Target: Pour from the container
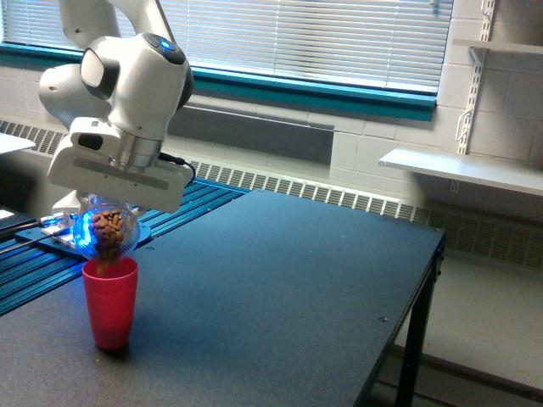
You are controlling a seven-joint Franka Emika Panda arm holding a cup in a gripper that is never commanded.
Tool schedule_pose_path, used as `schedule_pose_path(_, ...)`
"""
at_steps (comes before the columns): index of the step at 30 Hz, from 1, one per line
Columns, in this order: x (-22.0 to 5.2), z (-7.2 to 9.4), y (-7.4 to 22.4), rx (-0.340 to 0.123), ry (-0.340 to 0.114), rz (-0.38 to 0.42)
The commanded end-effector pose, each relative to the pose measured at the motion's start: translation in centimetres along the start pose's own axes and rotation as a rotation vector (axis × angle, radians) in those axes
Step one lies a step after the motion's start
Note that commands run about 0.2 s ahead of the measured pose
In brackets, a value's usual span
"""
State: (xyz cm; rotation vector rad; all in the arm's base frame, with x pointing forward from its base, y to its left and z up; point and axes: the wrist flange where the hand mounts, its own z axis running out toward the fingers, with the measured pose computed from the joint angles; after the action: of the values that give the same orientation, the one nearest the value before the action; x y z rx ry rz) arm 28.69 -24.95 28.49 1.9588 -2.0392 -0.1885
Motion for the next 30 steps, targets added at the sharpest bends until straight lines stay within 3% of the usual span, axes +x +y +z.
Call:
schedule_pose_path(1,0.05,-0.32,-0.06,-0.009,0.005,-0.017)
schedule_pose_path(15,-0.26,-0.53,-0.36,-0.019,0.006,-0.033)
schedule_pose_path(30,-0.72,-0.21,0.09,-0.063,0.005,-0.058)
